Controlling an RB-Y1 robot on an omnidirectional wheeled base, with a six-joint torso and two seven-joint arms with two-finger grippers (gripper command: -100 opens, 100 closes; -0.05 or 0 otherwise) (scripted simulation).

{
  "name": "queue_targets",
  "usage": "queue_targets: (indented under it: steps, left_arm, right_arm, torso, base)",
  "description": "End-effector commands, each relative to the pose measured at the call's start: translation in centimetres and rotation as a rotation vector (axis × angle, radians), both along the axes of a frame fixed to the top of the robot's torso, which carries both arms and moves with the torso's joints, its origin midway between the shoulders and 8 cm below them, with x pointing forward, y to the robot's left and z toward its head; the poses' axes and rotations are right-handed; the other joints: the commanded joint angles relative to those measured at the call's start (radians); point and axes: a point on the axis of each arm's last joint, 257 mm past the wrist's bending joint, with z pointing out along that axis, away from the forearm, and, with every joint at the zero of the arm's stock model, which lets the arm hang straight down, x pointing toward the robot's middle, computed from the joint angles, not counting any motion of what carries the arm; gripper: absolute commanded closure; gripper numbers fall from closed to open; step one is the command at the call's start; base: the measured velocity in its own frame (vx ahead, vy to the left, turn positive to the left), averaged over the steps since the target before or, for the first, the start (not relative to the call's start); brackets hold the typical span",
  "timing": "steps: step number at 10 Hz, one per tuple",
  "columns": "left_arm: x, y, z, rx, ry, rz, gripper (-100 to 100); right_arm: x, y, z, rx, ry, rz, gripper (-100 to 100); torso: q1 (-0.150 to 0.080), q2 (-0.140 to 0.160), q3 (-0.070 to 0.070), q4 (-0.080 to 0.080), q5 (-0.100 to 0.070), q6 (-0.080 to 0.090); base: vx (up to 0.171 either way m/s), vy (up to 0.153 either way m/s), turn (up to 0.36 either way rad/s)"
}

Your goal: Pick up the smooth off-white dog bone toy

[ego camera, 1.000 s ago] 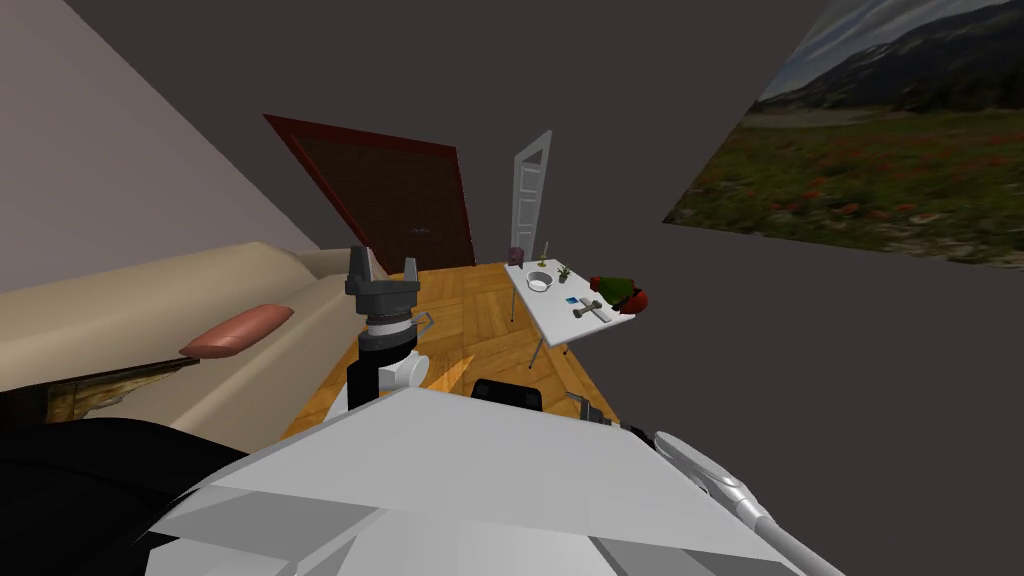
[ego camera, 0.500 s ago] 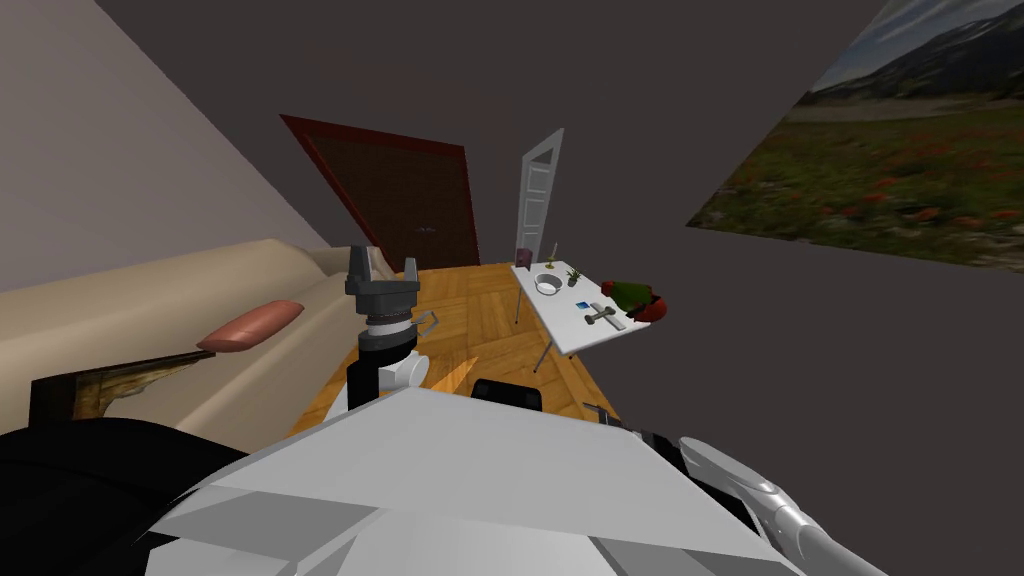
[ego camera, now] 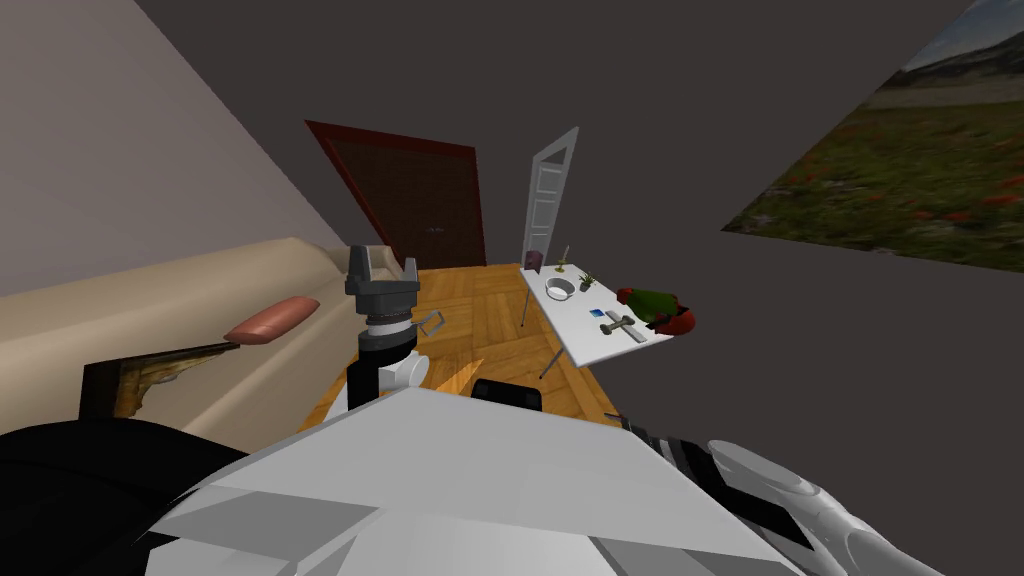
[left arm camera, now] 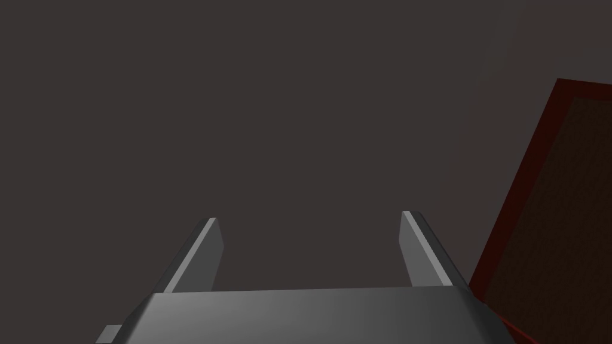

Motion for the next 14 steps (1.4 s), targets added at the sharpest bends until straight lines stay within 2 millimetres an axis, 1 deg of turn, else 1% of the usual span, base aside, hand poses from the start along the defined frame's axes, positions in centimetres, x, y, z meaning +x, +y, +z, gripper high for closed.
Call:
queue_targets:
  steps: [1,3,4,5,6,7,8,9,10,11,12,13,14]
  left_arm:
    - [0.0,0.0,0.0,0.0,0.0,0.0,0]
    - [0.0,0.0,0.0,0.0,0.0,0.0,0]
    - [0.0,0.0,0.0,0.0,0.0,0.0,0]
    - [0.0,0.0,0.0,0.0,0.0,0.0,0]
    - [0.0,0.0,0.0,0.0,0.0,0.0,0]
    - [0.0,0.0,0.0,0.0,0.0,0.0,0]
    - [0.0,0.0,0.0,0.0,0.0,0.0,0]
    - [0.0,0.0,0.0,0.0,0.0,0.0,0]
    - [0.0,0.0,0.0,0.0,0.0,0.0,0]
    - [0.0,0.0,0.0,0.0,0.0,0.0,0]
    - [0.0,0.0,0.0,0.0,0.0,0.0,0]
    - [0.0,0.0,0.0,0.0,0.0,0.0,0]
    - [0.0,0.0,0.0,0.0,0.0,0.0,0]
  right_arm:
    - [-1.1,-4.2,0.3,-0.091,0.012,0.051,-100]
    - [-1.1,-5.8,1.0,-0.121,0.014,0.055,-100]
    - [-1.8,-9.5,1.7,-0.205,0.026,0.098,-100]
    - [-1.8,-10.5,2.2,-0.224,0.028,0.1,-100]
    - [-2.4,-13.3,2.8,-0.289,0.038,0.137,-100]
    - [-2.4,-15.0,3.9,-0.323,0.041,0.14,-100]
    - [-2.8,-17.6,4.9,-0.384,0.05,0.176,-100]
    - [-2.8,-18.9,5.7,-0.413,0.053,0.174,-100]
    - [-3.2,-21.9,7.1,-0.48,0.063,0.203,-100]
    - [-3.2,-23.0,8.1,-0.505,0.066,0.204,-100]
    - [-3.4,-25.9,9.9,-0.574,0.076,0.227,-100]
    - [-3.4,-26.4,10.5,-0.586,0.077,0.227,-100]
    - [-3.7,-29.1,12.5,-0.654,0.086,0.246,-100]
  torso:
    - [0.0,0.0,0.0,0.0,0.0,0.0]
    - [0.001,-0.002,-0.001,0.0,0.0,0.0]
    - [0.0,0.0,0.0,0.0,0.0,0.0]
    - [0.001,-0.001,0.0,0.0,0.0,-0.001]
    - [0.001,-0.001,-0.001,0.0,0.0,0.0]
    - [0.001,-0.004,-0.002,-0.001,0.0,-0.001]
    - [0.001,-0.004,-0.002,-0.001,0.0,0.0]
    - [0.002,-0.004,-0.002,-0.001,0.0,-0.001]
    - [0.001,-0.003,-0.002,-0.001,0.0,0.0]
    - [0.002,-0.003,-0.002,-0.001,0.0,-0.001]
    - [0.001,-0.003,-0.002,-0.001,0.0,0.0]
    - [0.001,-0.004,-0.002,-0.001,0.0,-0.001]
    - [0.0,-0.003,-0.002,-0.001,0.0,0.0]
  base:
    - [0.058,0.05,0.164]
    - [0.058,0.045,0.039]
    - [0.058,0.056,0.156]
    - [0.066,0.051,0.09]
    - [0.111,0.046,0.156]
    - [0.102,0.046,0.104]
    - [0.09,0.064,0.157]
    - [0.083,0.051,0.092]
    - [0.102,0.056,0.176]
    - [0.088,0.035,0.084]
    - [0.11,0.039,0.14]
    - [0.098,0.026,0.09]
    - [0.094,0.021,0.191]
